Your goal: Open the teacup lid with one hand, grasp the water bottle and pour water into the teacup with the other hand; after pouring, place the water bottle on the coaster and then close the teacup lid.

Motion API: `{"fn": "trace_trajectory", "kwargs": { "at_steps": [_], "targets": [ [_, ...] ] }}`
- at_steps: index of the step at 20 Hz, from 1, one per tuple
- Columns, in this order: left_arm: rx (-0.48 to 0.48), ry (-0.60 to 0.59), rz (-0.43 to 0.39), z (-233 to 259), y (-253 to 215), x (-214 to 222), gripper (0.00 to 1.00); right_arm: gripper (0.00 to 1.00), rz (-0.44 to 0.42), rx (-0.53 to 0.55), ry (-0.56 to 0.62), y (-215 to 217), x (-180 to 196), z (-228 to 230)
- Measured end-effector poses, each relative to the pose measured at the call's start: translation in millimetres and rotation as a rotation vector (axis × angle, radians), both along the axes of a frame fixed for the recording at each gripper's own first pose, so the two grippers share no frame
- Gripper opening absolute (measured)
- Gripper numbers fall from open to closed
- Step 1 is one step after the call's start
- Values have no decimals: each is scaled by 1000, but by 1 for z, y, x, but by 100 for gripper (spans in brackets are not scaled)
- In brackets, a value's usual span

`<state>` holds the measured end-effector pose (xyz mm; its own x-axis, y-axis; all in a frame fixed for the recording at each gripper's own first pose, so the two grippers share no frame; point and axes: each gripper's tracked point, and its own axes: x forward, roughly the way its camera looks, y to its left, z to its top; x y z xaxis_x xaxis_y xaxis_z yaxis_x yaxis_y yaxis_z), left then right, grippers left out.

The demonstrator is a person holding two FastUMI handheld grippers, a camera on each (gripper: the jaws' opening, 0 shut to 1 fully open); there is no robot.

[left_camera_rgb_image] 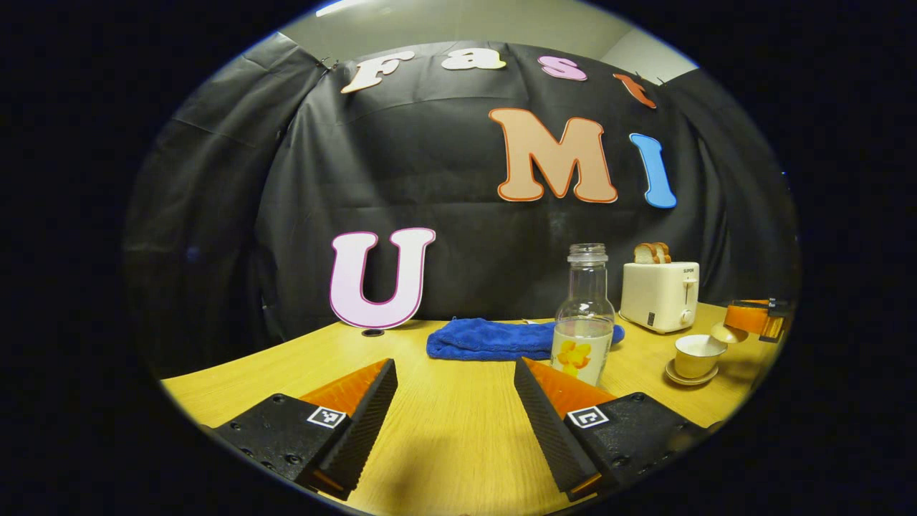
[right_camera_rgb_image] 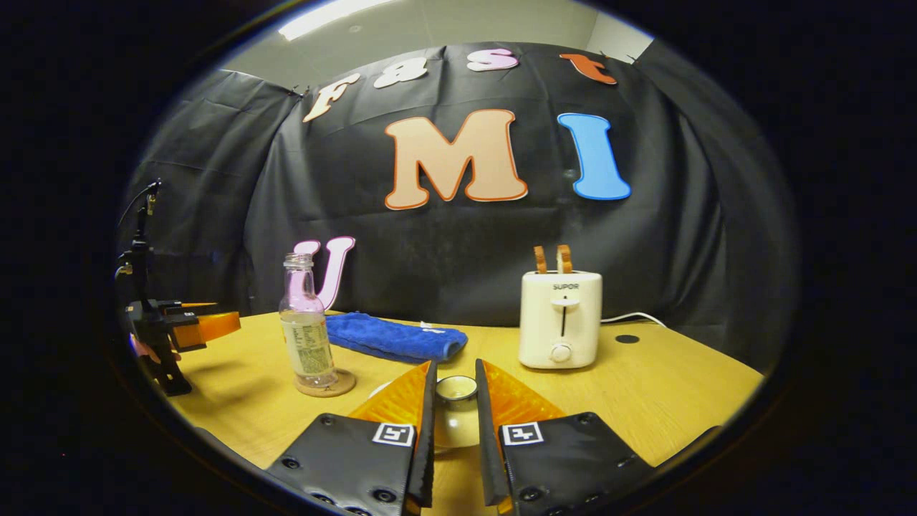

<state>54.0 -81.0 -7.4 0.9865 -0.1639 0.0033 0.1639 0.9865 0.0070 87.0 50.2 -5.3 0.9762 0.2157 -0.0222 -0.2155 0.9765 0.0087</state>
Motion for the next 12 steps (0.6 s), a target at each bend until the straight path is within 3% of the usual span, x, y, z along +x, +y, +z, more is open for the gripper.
{"fn": "trace_trajectory", "kwargs": {
  "at_steps": [4, 8, 12],
  "targets": [
    [1, 1, 14, 0, 2, 0, 95, 30, 67, 1, 15, 21, 14, -3],
    [0, 1, 11, 0, 2, -1, 96, 30, 124, -26, 117, 34, 22, -20],
    [-1, 2, 10, -1, 1, 0, 95, 30, 127, -35, 154, 34, 24, -24]
  ]
}}
